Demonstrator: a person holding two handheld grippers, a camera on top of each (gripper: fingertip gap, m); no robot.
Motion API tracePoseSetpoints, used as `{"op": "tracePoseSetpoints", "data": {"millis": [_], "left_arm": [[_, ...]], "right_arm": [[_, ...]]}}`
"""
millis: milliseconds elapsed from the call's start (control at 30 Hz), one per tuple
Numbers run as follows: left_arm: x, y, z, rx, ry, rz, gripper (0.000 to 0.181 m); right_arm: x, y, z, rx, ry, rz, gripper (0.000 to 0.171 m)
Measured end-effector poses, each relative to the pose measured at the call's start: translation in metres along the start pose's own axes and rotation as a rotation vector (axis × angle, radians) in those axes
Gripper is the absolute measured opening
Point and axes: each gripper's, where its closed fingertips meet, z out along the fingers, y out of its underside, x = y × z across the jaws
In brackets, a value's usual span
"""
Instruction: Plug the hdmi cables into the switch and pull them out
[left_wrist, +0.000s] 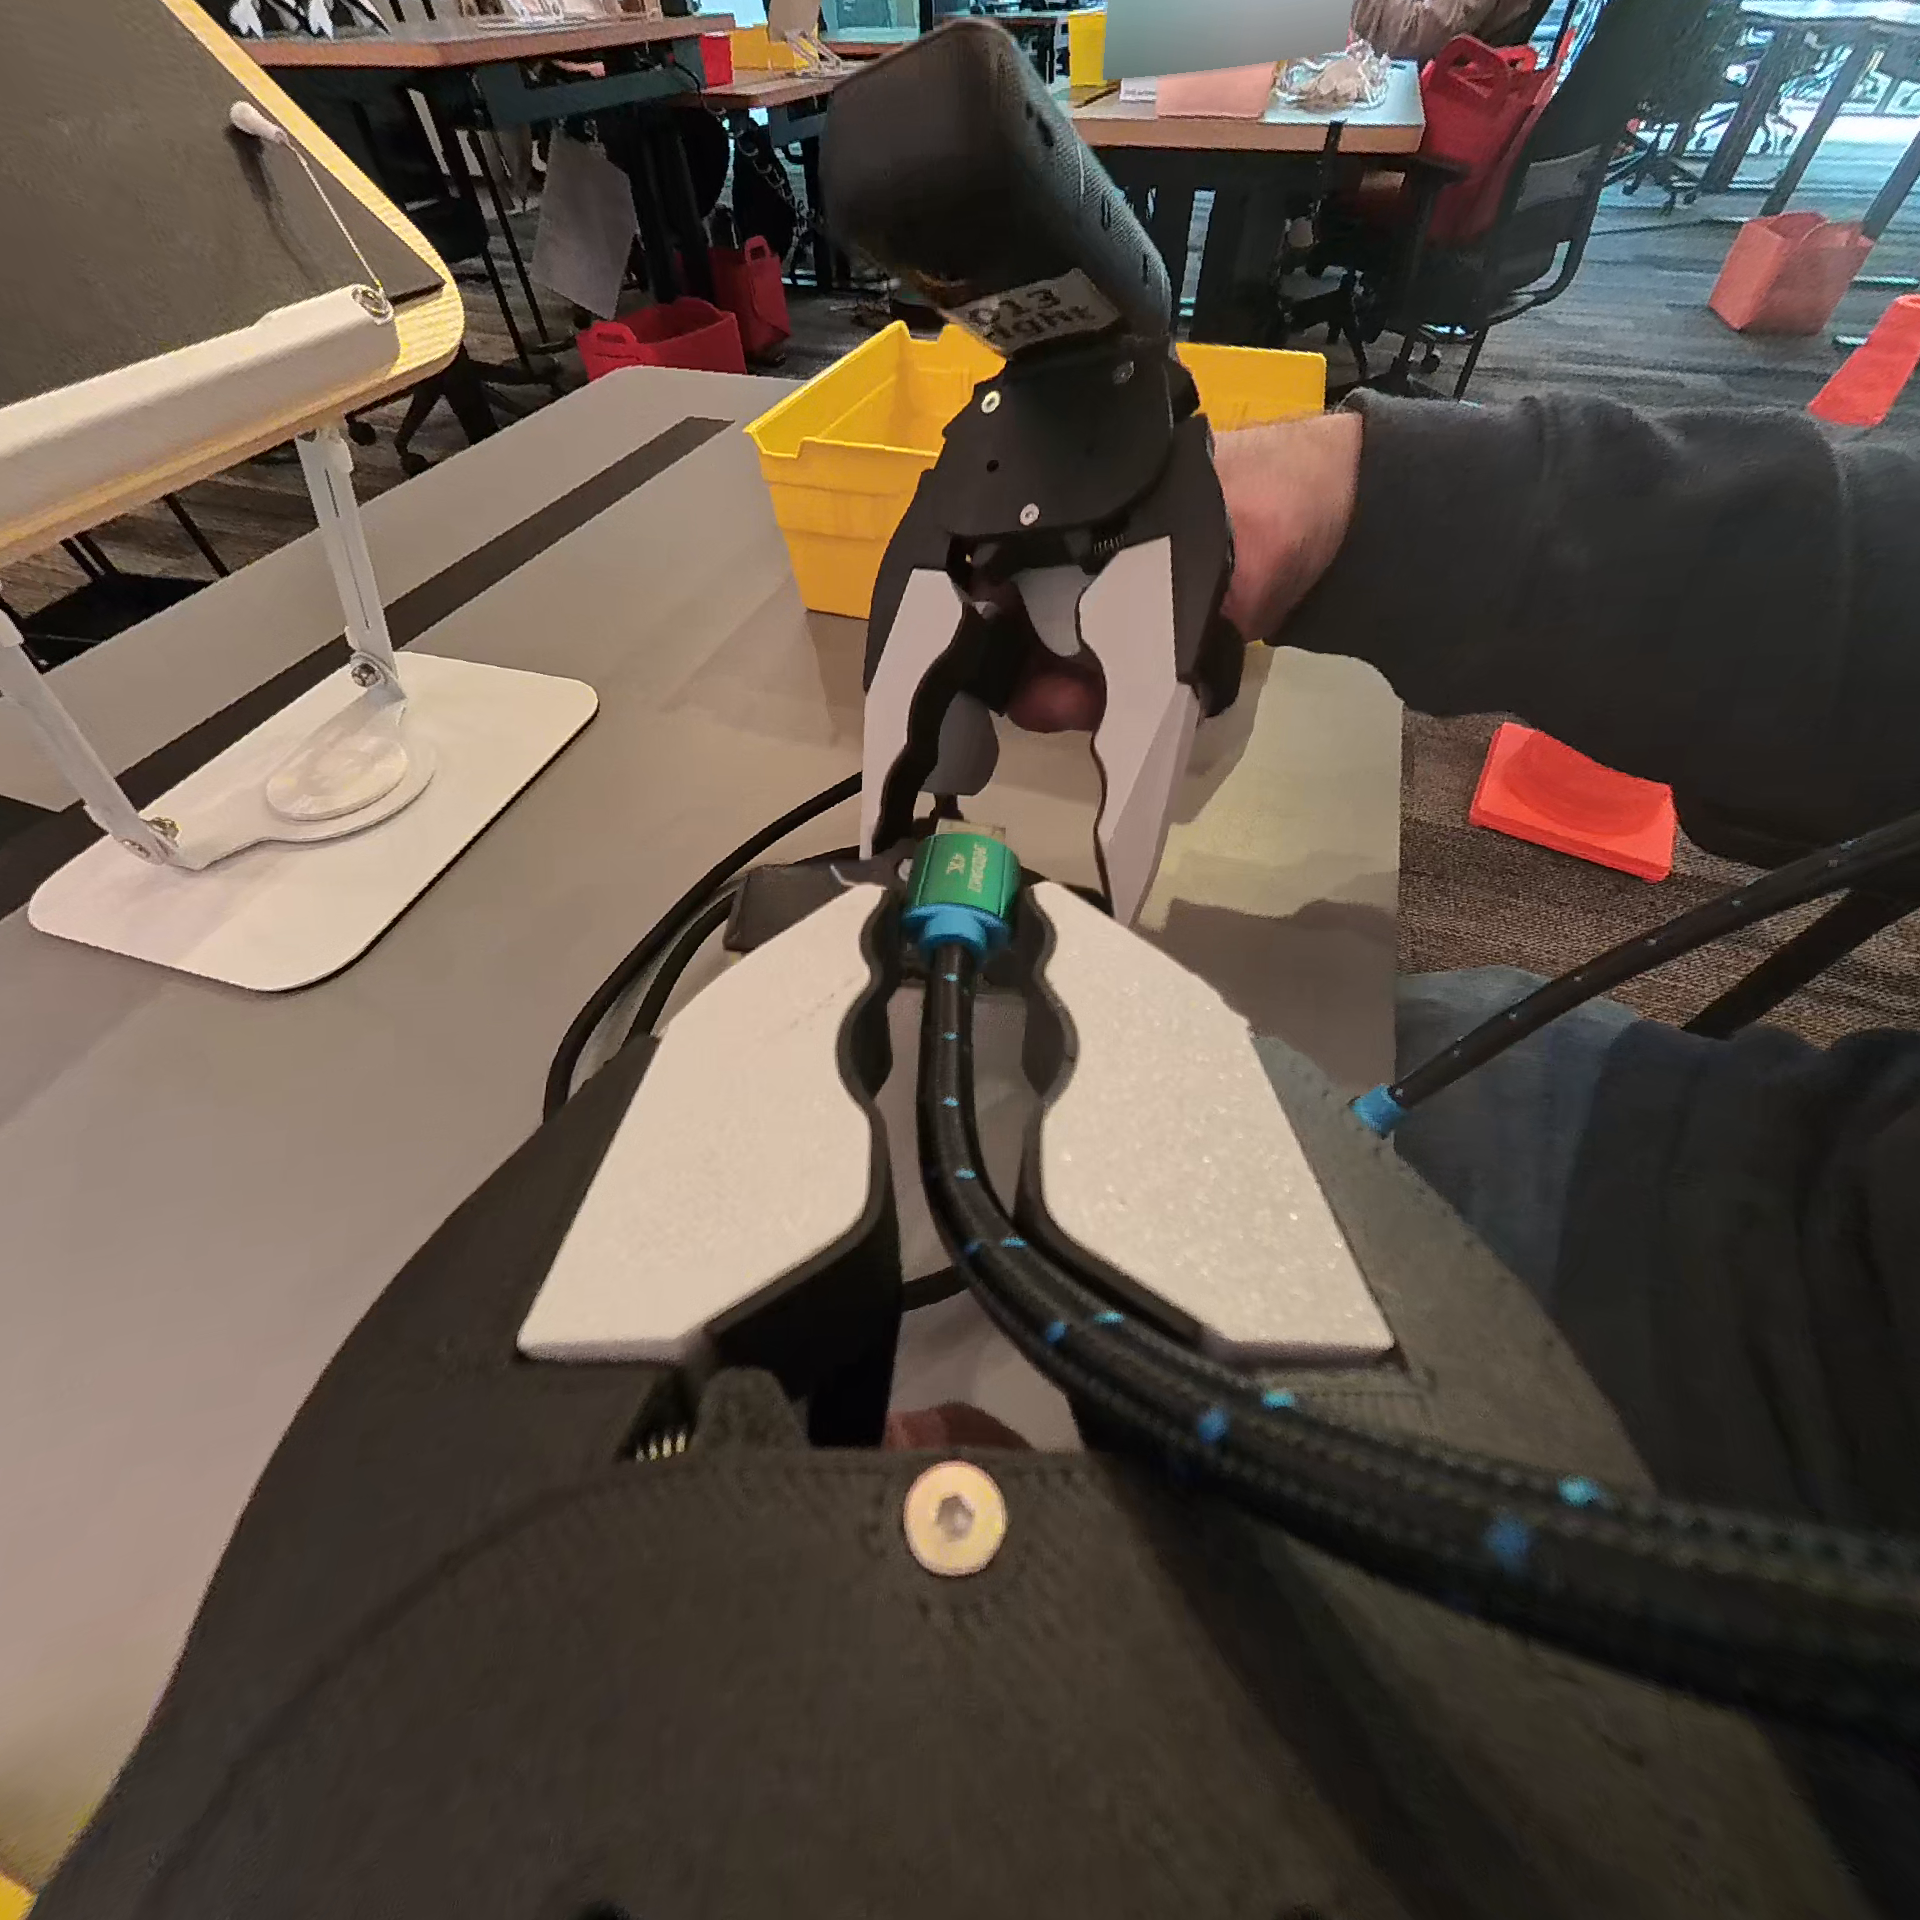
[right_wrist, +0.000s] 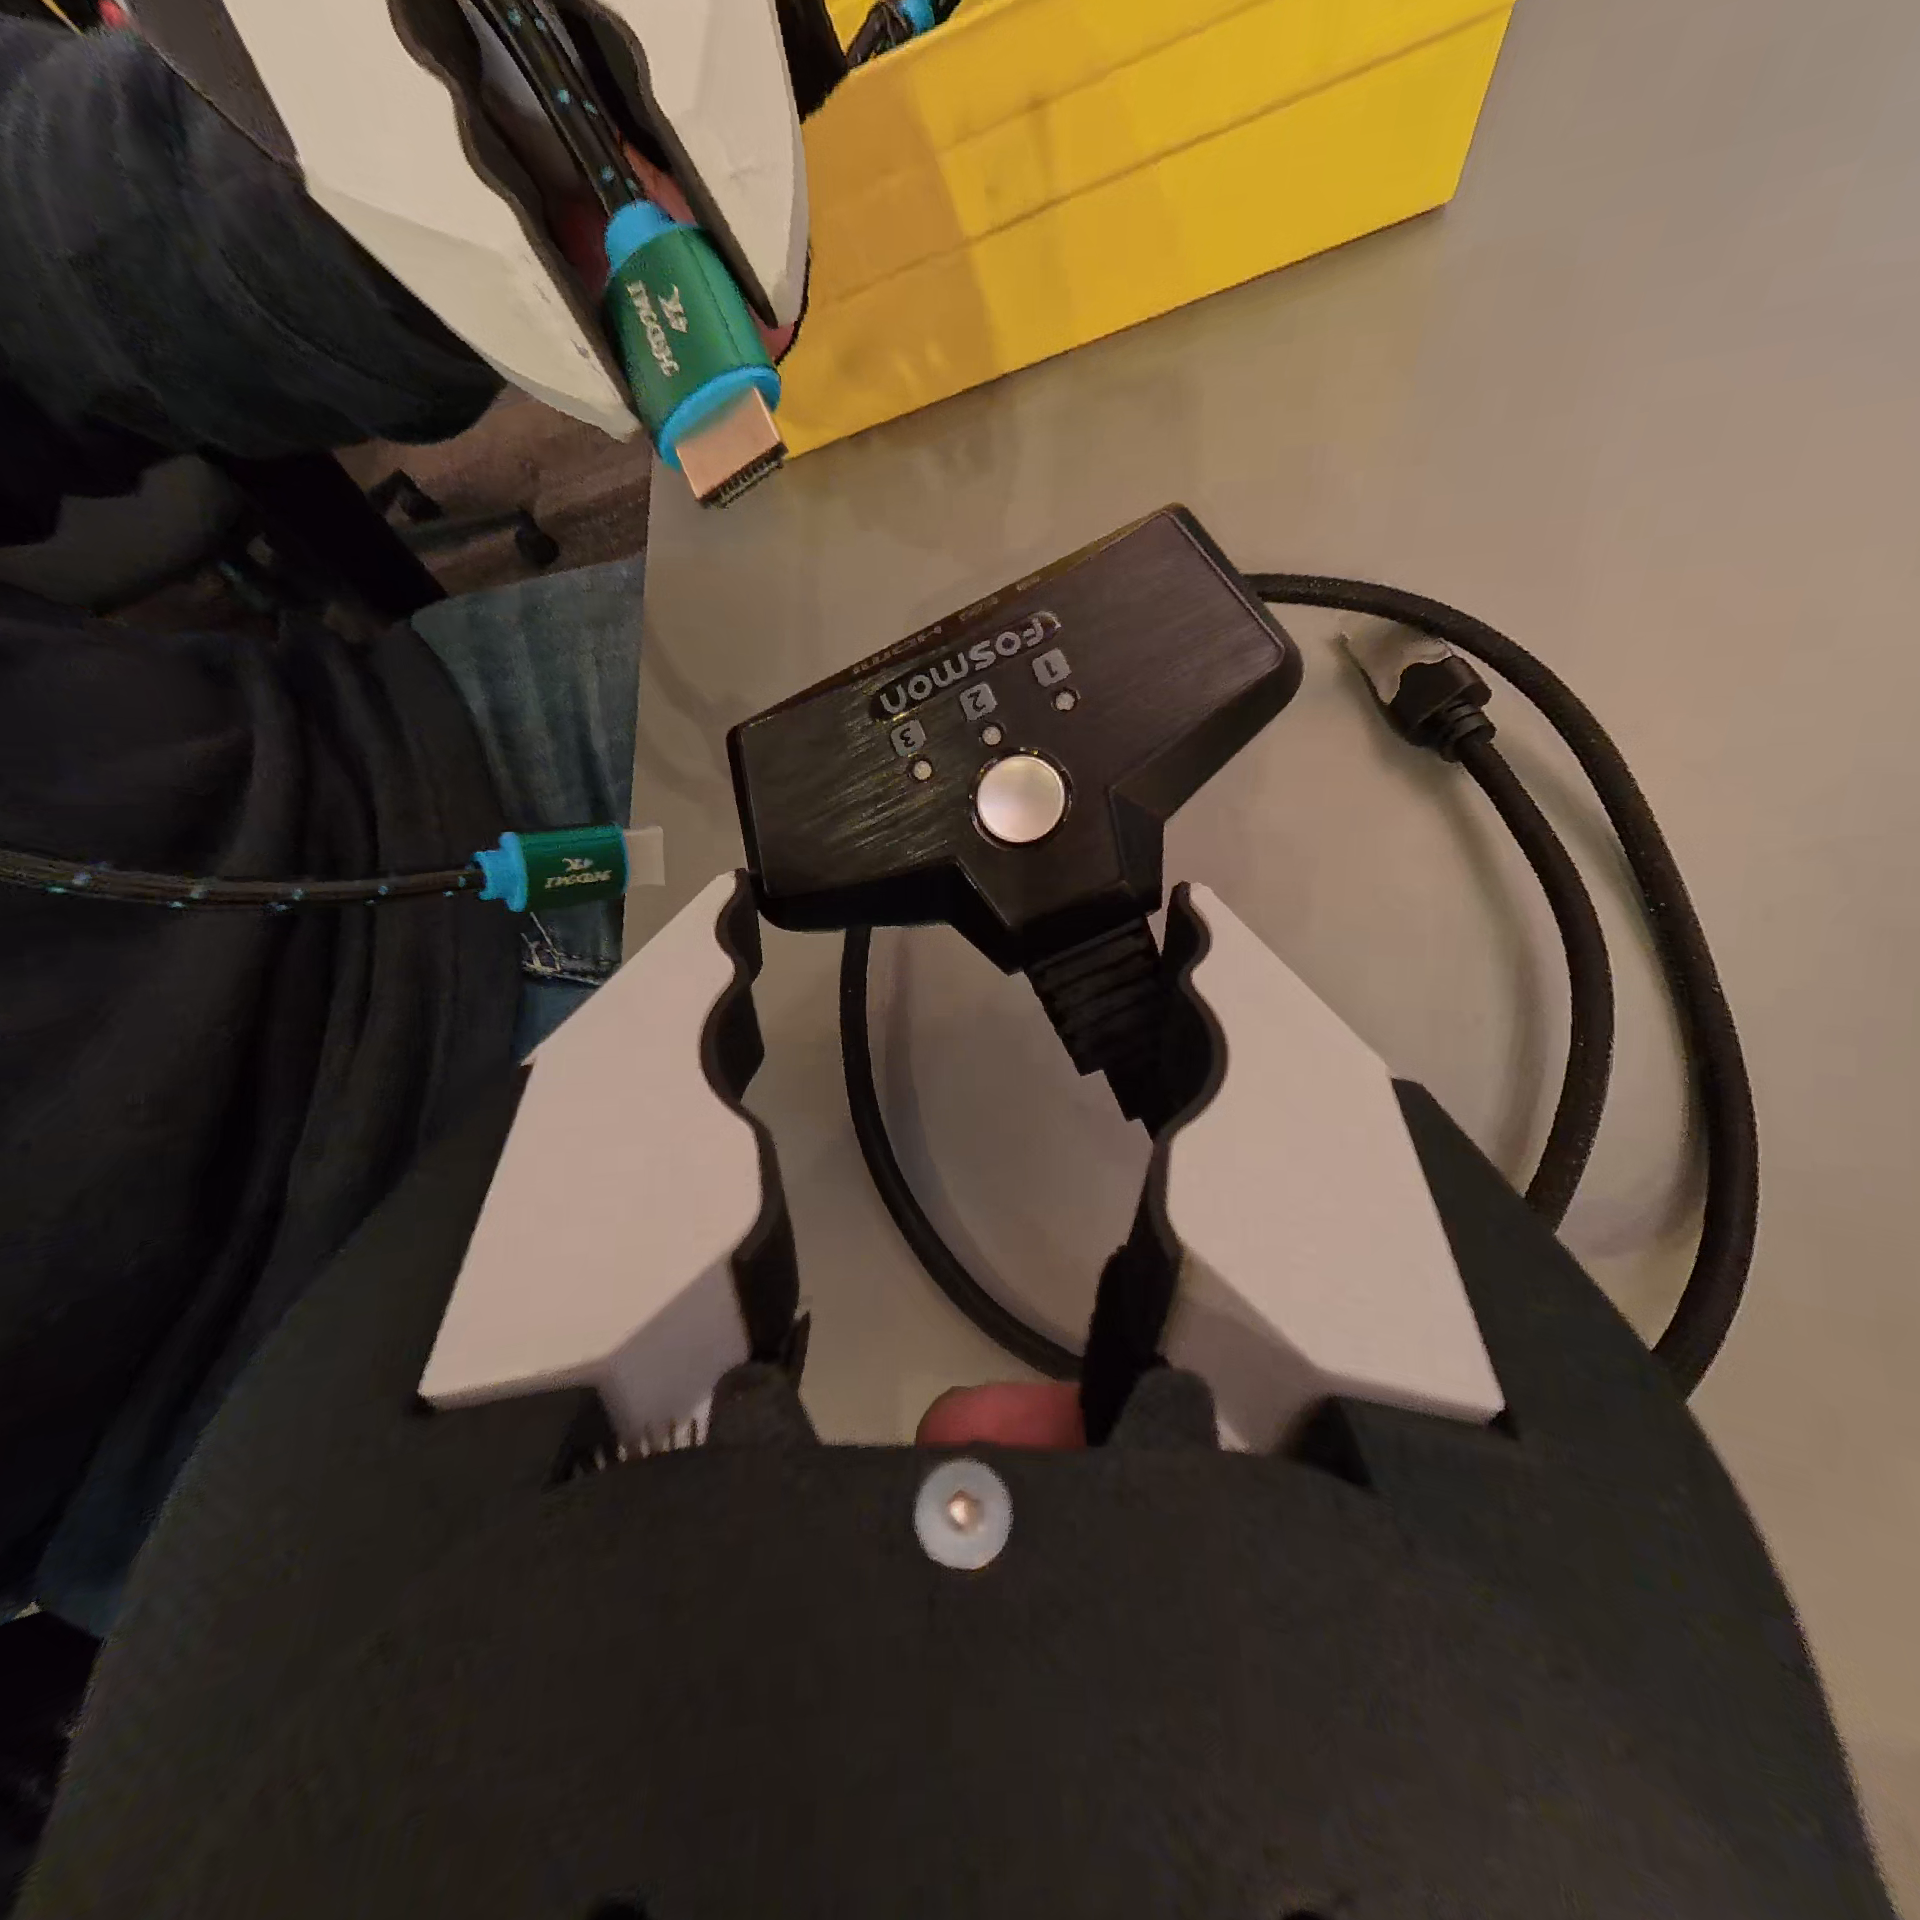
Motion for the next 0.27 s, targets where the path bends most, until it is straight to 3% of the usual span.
{"op": "tracePoseSetpoints", "data": {"millis": [267], "left_arm": [[-0.001, 0.0, 0.001, 0.006, -0.005, -0.009, 0.021]], "right_arm": [[-0.003, -0.013, -0.012, 0.1, -0.033, 0.017, 0.076]]}}
